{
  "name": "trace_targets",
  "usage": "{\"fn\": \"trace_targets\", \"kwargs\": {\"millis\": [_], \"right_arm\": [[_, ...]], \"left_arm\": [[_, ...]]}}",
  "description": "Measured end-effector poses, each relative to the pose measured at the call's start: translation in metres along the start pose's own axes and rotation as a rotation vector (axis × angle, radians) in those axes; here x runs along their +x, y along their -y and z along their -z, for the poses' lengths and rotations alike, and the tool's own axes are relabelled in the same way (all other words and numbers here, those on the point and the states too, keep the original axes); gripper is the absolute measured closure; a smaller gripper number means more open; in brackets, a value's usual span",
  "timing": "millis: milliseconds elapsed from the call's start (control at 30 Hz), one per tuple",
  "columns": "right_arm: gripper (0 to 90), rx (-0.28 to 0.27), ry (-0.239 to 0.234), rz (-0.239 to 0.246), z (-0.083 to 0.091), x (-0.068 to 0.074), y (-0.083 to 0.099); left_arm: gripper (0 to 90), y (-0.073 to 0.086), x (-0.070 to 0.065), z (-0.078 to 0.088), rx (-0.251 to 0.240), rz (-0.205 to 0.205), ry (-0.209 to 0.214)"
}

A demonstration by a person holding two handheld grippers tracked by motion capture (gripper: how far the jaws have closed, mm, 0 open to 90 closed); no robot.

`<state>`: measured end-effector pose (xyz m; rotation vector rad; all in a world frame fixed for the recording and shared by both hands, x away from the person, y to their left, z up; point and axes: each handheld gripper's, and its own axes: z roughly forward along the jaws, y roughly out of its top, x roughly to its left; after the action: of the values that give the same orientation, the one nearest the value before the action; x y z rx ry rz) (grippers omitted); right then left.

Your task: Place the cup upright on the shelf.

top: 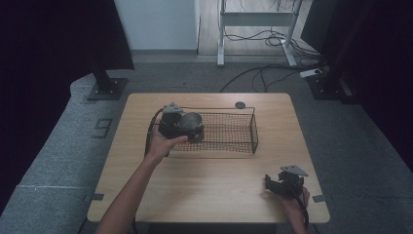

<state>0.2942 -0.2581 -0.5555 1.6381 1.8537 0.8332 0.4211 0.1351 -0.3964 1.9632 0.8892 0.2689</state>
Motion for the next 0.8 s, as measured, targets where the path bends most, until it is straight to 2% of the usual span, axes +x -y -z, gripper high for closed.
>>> {"fn": "trace_targets", "kwargs": {"millis": [267,433,667,800], "right_arm": [[13.4,0.000,0.000,0.001,0.000,0.000,0.000],[13.4,0.000,0.000,0.001,0.000,0.000,0.000],[13.4,0.001,0.003,-0.002,0.000,0.000,0.000],[13.4,0.000,0.003,-0.003,0.000,0.000,0.000]], "left_arm": [[14.4,-0.001,0.010,-0.009,0.016,0.012,-0.014],[14.4,-0.001,0.020,-0.013,0.016,0.031,-0.001],[14.4,-0.010,0.022,-0.013,0.004,0.023,-0.007],[14.4,-0.012,0.026,-0.018,0.015,0.032,-0.012]]}}
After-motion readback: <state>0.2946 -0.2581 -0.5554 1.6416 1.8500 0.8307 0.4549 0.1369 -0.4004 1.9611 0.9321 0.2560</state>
